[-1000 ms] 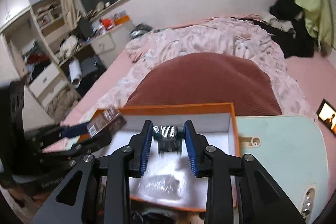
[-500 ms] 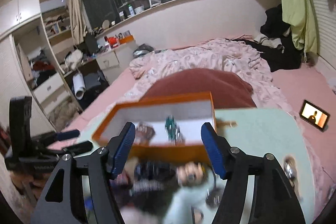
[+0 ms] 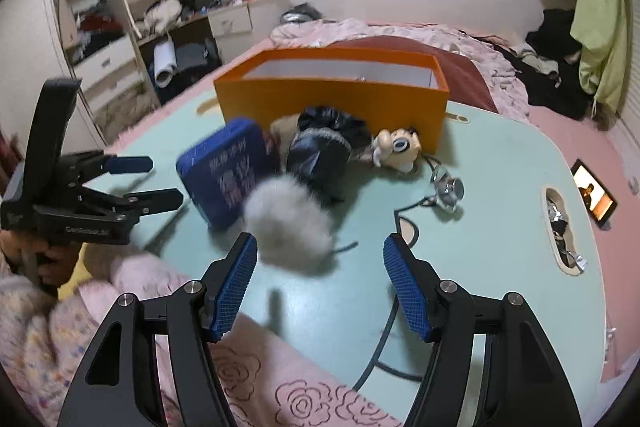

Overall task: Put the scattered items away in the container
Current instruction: 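Withdraw both open tools from the orange box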

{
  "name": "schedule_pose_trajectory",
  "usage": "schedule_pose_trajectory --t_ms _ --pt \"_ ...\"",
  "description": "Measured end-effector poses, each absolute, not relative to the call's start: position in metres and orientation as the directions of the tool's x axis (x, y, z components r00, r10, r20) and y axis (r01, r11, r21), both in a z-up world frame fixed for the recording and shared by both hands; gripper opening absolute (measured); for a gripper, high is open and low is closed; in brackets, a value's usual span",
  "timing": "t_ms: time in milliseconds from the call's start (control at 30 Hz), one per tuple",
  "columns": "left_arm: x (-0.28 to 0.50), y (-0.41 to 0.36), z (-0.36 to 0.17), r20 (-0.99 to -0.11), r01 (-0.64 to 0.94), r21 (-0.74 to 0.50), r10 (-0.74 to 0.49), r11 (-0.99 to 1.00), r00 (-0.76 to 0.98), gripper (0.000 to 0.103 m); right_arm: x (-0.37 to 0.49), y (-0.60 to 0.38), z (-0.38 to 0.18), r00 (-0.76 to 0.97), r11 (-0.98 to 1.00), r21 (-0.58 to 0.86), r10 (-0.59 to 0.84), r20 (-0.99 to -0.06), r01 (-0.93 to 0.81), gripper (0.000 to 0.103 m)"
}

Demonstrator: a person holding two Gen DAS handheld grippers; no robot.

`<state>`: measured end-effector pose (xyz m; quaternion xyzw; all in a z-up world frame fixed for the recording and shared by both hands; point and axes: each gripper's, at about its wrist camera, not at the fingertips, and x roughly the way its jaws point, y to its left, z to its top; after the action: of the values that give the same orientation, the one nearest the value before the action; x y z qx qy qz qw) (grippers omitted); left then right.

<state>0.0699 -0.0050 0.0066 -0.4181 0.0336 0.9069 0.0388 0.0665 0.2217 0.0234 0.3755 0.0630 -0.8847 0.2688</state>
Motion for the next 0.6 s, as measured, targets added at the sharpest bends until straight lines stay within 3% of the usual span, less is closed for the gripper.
schedule_pose_trajectory --t_ms 100,200,300,600 --pt "0.072 -0.001 0.005 -0.751 -0.124 0.018 0.069 -0.992 -0.656 0.103 0.066 0.215 0.010 -0.552 -0.848 0.061 -0.395 -0.735 0.526 0.069" --pt "0.073 -0.003 0.004 -0.745 -0.133 0.014 0.079 -0.991 -0.663 0.103 0.064 0.212 -0.002 -0.578 -0.857 -0.009 -0.339 -0.742 0.515 0.091" --pt "0.074 -0.003 0.004 -0.735 -0.136 0.016 0.081 -0.991 -0.673 0.103 0.051 0.222 -0.008 -0.567 -0.873 0.030 -0.342 -0.749 0.486 0.103" --pt "0.073 -0.004 0.004 -0.731 -0.140 0.015 0.085 -0.990 -0.678 0.103 0.055 0.229 -0.010 -0.599 -0.872 0.031 -0.361 -0.714 0.488 0.103"
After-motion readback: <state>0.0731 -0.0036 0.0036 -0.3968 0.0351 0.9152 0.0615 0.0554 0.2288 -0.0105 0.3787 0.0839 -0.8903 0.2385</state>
